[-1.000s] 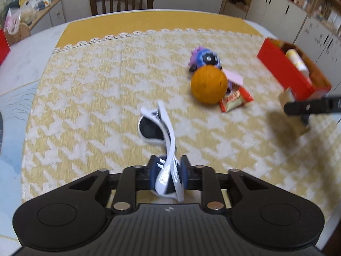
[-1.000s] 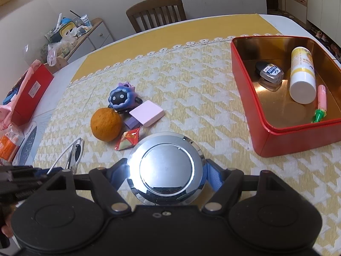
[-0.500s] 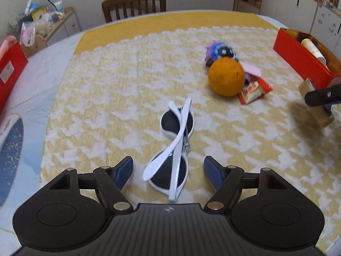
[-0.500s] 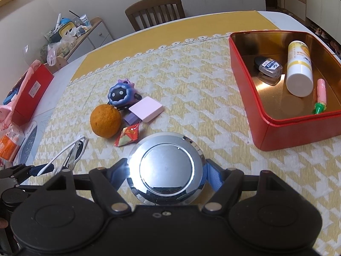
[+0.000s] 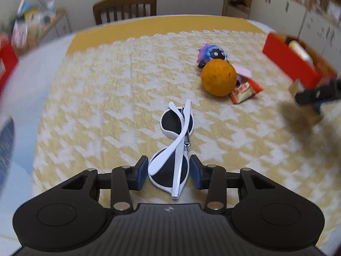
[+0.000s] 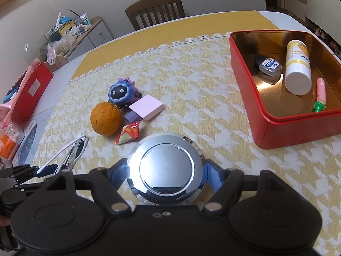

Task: Organize rigid objects
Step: 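Lift the sunglasses with the left tool while the right tool holds the silver tin, then carry the sunglasses and silver tin over the red tin box with both tools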

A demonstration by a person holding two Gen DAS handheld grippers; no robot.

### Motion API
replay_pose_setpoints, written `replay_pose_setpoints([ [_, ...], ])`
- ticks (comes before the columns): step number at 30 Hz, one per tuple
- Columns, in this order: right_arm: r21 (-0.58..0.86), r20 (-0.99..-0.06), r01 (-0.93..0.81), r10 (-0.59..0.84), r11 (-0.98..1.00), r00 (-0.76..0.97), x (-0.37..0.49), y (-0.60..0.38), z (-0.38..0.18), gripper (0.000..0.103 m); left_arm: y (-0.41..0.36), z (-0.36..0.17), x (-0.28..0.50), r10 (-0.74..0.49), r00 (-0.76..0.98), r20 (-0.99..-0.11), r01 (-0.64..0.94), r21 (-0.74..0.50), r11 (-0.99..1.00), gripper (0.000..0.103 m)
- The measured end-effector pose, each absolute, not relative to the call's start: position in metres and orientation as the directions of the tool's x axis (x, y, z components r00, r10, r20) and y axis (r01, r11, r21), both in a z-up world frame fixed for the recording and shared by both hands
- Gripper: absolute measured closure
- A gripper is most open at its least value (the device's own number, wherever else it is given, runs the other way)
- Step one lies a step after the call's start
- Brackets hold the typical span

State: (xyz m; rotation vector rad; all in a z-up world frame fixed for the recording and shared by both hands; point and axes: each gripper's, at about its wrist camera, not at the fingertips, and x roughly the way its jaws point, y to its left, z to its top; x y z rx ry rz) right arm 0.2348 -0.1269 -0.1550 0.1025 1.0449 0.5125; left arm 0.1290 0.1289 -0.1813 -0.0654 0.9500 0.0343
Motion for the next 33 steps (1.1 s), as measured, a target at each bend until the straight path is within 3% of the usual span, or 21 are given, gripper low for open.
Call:
replay_pose_setpoints([
  [9, 0.315, -0.794, -0.355, 0.449, 0.88, 0.409, 0.235, -0.129, -0.148, 0.027, 0.171, -0.182, 0.137, -0.243, 0.567, -0.787, -0.274, -0.459, 0.845, 0.062],
  [14, 0.312, -0.793, -0.347, 0.443, 0.884, 0.417, 0.235, -0.133, -0.145, 0.027, 0.175, -0.18, 0.142, -0.353, 0.592, -0.724, -0.312, -0.611, 0.728, 0.063],
  [22, 0.313, -0.782, -0.346, 0.447, 0.884, 0.434, 0.234, -0.141, -0.136, 0.027, 0.15, -0.17, 0.155, -0.408, 0.593, -0.694, -0.264, -0.646, 0.717, 0.063],
  [25, 0.323, -0.776, -0.338, 0.452, 0.884, 0.44, 0.235, -0.148, -0.133, 0.027, 0.14, -0.148, 0.153, -0.376, 0.621, -0.688, -0.201, -0.603, 0.772, 0.063],
  [27, 0.325, -0.773, -0.336, 0.453, 0.884, 0.444, 0.236, -0.153, -0.131, 0.027, 0.129, -0.133, 0.152, -0.311, 0.643, -0.7, -0.143, -0.508, 0.849, 0.063],
  [33, 0.328, -0.775, -0.325, 0.449, 0.887, 0.445, 0.238, -0.162, -0.132, 0.027, 0.108, -0.132, 0.155, -0.286, 0.602, -0.745, -0.098, -0.425, 0.9, 0.063],
])
